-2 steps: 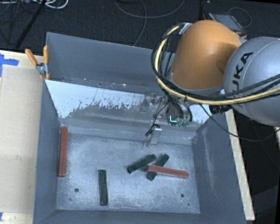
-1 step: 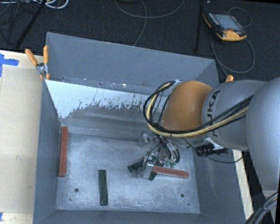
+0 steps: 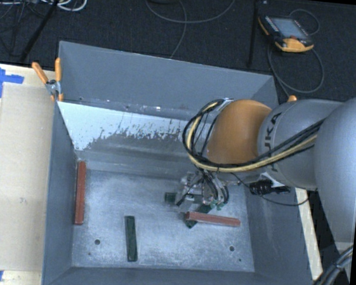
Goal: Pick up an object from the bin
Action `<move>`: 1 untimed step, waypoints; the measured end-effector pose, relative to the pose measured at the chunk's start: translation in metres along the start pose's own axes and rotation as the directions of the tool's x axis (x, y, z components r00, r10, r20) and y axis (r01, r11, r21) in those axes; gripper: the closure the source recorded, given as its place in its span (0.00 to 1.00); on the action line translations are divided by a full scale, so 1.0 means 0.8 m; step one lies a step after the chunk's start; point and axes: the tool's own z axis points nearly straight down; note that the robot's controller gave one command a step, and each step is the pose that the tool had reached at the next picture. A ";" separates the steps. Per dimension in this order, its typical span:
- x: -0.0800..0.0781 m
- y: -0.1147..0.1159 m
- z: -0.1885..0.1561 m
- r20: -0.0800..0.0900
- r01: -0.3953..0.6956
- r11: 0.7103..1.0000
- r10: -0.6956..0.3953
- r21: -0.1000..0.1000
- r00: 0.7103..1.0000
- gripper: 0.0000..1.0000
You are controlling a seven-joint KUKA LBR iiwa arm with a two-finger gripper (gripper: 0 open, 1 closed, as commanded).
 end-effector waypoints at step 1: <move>0.026 0.011 -0.162 0.001 0.079 0.997 -0.079 0.002 0.997 1.00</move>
Offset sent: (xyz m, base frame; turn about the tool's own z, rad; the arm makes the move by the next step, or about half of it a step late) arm -0.0227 0.0106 0.1253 -0.0802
